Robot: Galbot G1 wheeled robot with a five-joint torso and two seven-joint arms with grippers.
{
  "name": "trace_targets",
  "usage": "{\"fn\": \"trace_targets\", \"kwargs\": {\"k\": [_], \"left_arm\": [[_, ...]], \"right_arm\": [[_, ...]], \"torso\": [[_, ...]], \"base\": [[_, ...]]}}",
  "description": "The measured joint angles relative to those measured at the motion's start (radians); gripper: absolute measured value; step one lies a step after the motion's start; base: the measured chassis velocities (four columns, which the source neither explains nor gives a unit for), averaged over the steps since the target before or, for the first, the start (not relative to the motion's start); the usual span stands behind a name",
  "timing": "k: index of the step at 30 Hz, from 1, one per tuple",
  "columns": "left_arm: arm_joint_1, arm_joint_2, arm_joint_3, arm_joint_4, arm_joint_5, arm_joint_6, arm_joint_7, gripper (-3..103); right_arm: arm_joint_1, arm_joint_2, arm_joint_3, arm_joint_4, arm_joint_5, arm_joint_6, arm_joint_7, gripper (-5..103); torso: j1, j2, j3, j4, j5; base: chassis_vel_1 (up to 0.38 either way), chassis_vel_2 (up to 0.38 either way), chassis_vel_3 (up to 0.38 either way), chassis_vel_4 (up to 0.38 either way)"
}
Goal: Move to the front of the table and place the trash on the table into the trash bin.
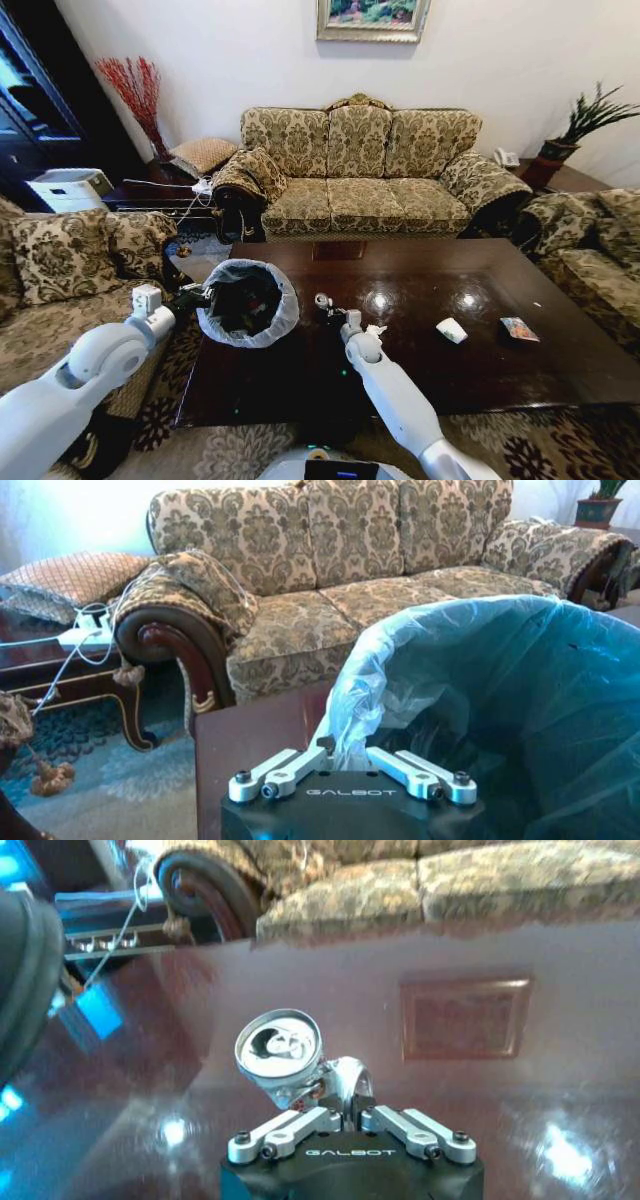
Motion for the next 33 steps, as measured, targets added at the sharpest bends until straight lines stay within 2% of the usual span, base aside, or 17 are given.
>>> {"fn": "trace_targets", "kwargs": {"k": [6,9,10,12,15,16,19,21,23,26,27,28,31,32,33], "left_arm": [[0.005,0.003,-0.004,0.006,-0.001,-0.001,-0.001,1],[0.000,0.017,-0.003,0.030,-0.016,-0.001,-0.003,1],[0.000,0.017,-0.003,0.030,-0.016,-0.001,-0.003,1],[-0.010,0.031,0.003,0.053,-0.042,-0.001,-0.013,1],[-0.016,0.045,0.007,0.074,-0.085,0.004,-0.025,1],[-0.016,0.045,0.007,0.074,-0.085,0.004,-0.025,1],[-0.017,0.049,0.011,0.081,-0.131,0.021,-0.048,1],[-0.019,0.049,0.012,0.080,-0.144,0.035,-0.059,1],[-0.023,0.048,0.012,0.065,-0.178,0.062,-0.089,1],[-0.024,0.046,0.010,0.047,-0.193,0.073,-0.101,1],[-0.024,0.045,0.009,0.038,-0.195,0.075,-0.104,1],[-0.021,0.037,0.005,0.000,-0.199,0.082,-0.112,1],[-0.019,0.032,0.005,-0.016,-0.199,0.085,-0.115,1],[-0.018,0.030,0.004,-0.019,-0.199,0.085,-0.115,1],[-0.017,0.030,0.004,-0.019,-0.199,0.085,-0.116,1]], "right_arm": [[-0.048,-0.022,0.055,0.139,-0.008,0.013,0.025,2],[-0.075,-0.059,0.087,0.283,0.005,0.074,0.017,2],[-0.075,-0.059,0.087,0.283,0.005,0.074,0.017,2],[-0.086,-0.097,0.088,0.399,0.022,0.141,-0.016,2],[-0.095,-0.150,0.055,0.587,0.074,0.196,-0.061,2],[-0.095,-0.150,0.055,0.587,0.074,0.196,-0.061,2],[-0.097,-0.187,-0.005,0.728,0.133,0.213,-0.128,2],[-0.093,-0.192,-0.032,0.758,0.145,0.214,-0.153,2],[-0.066,-0.200,-0.123,0.806,0.176,0.207,-0.186,2],[-0.037,-0.200,-0.201,0.807,0.191,0.190,-0.188,2],[-0.025,-0.195,-0.226,0.798,0.186,0.184,-0.189,2],[-0.003,-0.160,-0.285,0.757,0.140,0.141,-0.186,2],[-0.001,-0.143,-0.309,0.745,0.119,0.110,-0.176,2],[-0.001,-0.142,-0.317,0.743,0.111,0.098,-0.170,-1],[-0.001,-0.143,-0.321,0.743,0.106,0.090,-0.167,3]], "torso": [[0.000,0.000,0.000,0.0001,0.0000],[0.000,0.000,0.000,0.0000,0.0000],[0.000,0.000,0.000,0.0000,0.0000],[0.000,0.000,0.000,-0.0001,0.0001],[0.000,0.000,0.000,0.0000,-0.0002],[0.000,0.000,0.000,0.0000,-0.0002],[0.000,0.000,0.000,0.0000,-0.0003],[0.000,0.000,0.000,0.0000,-0.0003],[0.000,0.000,0.000,0.0000,-0.0002],[0.000,0.000,0.000,0.0001,-0.0003],[0.000,0.000,0.000,0.0001,-0.0003],[0.000,0.000,0.000,0.0001,0.0002],[0.000,0.000,0.000,0.0001,0.0002],[0.000,0.000,0.000,0.0001,0.0000],[0.000,0.000,0.000,0.0001,0.0001]], "base": [[0.000,0.000,0.000,0.000],[0.000,0.000,0.000,0.000],[0.000,0.000,0.000,0.000],[0.000,0.000,0.000,0.000],[0.000,0.000,0.000,0.000],[0.000,0.000,0.000,0.000],[0.000,0.000,0.000,0.000],[0.000,0.000,0.000,0.000],[0.000,0.000,0.000,0.000],[0.000,0.000,0.000,0.000],[0.000,0.000,0.000,0.000],[0.000,0.000,0.000,0.000],[0.000,0.000,0.000,0.000],[0.000,0.000,0.000,0.000],[0.000,0.000,0.000,0.000]]}}
